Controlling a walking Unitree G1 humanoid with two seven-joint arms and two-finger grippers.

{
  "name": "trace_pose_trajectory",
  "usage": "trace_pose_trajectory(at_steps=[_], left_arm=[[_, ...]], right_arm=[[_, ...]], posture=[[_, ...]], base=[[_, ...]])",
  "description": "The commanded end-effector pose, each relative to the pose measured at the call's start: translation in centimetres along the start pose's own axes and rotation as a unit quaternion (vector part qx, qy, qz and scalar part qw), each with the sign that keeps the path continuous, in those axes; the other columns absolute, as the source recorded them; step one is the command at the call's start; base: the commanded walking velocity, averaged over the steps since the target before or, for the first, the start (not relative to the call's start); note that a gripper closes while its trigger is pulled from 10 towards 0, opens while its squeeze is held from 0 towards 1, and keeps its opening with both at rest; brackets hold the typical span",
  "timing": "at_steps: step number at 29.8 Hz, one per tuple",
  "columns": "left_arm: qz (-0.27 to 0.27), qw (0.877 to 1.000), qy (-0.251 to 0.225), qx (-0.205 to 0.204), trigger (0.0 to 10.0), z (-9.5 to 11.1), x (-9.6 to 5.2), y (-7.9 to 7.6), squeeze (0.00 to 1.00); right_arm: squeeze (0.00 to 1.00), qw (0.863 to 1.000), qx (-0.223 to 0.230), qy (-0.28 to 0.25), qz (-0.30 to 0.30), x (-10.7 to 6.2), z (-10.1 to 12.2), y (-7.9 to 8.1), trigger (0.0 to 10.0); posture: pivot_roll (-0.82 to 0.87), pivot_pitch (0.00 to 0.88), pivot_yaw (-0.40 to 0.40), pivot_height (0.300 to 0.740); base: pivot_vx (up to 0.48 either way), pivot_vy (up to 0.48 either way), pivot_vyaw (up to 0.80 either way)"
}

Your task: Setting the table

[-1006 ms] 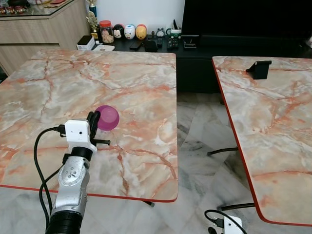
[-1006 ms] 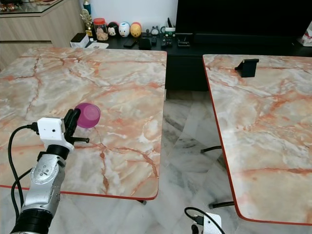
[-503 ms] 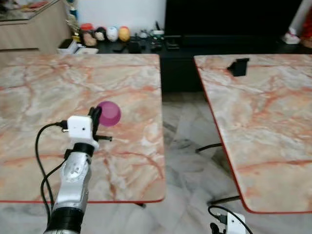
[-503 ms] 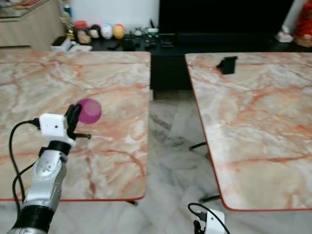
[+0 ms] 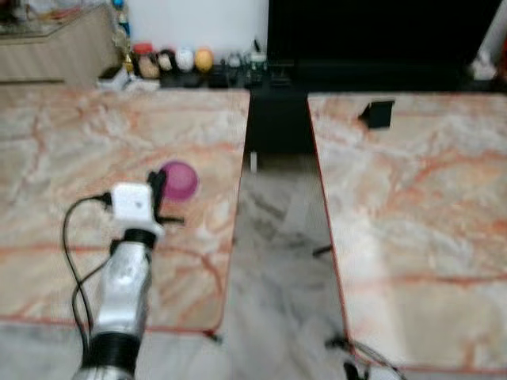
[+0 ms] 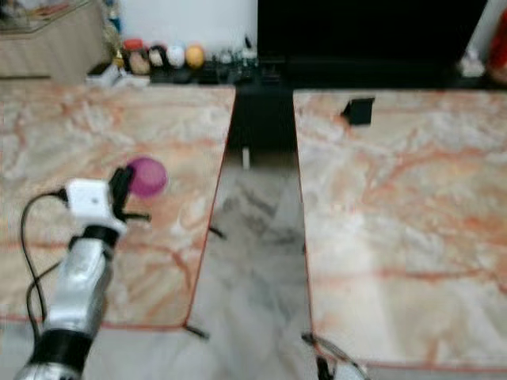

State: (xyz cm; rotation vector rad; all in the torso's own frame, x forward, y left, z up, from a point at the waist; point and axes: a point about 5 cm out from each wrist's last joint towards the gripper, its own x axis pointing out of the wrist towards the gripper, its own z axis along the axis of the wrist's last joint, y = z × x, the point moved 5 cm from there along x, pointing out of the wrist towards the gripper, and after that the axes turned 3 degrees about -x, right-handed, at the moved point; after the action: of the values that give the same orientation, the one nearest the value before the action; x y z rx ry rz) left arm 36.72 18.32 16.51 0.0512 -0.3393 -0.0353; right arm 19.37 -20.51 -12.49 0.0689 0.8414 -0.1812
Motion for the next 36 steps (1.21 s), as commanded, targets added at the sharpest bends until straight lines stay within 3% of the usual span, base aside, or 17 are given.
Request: trace_pose_trajectory(at_steps=[1,12,21,32,36], left_arm=[[0.005,1.000,-0.004,0.004,10.0,0.3,0.2,0.4,0.00],[0.018,1.000,-0.006,0.004,10.0,0.4,0.5,1.2,0.00],[0.020,1.000,-0.007,0.002,10.0,0.5,0.7,1.1,0.00],[0.025,1.000,-0.001,-0.002,10.0,0.3,0.9,1.0,0.00],[0.025,1.000,0.003,-0.004,10.0,0.3,1.2,0.9,0.00]], right_arm=[[0.00,1.000,0.014,0.014,0.001,-0.2,-0.9,0.2,10.0],[0.00,0.999,0.008,0.038,0.006,-0.5,-2.2,0.0,10.0],[0.00,0.999,-0.001,0.033,0.013,-0.4,-1.9,0.3,10.0],[0.00,0.999,-0.038,0.019,0.018,-0.4,-1.4,0.5,10.0],[0.00,0.999,-0.024,0.026,0.016,-0.4,-1.7,0.6,10.0]], posture=[[0.00,0.000,-0.016,0.740],[0.00,0.000,-0.019,0.740],[0.00,0.000,-0.019,0.736],[0.00,0.000,-0.019,0.731],[0.00,0.000,-0.018,0.731]], base=[[0.000,-0.458,-0.63],[0.000,-0.458,-0.60],[0.000,-0.434,-0.52],[0.000,-0.362,0.00],[0.000,-0.198,0.79]])
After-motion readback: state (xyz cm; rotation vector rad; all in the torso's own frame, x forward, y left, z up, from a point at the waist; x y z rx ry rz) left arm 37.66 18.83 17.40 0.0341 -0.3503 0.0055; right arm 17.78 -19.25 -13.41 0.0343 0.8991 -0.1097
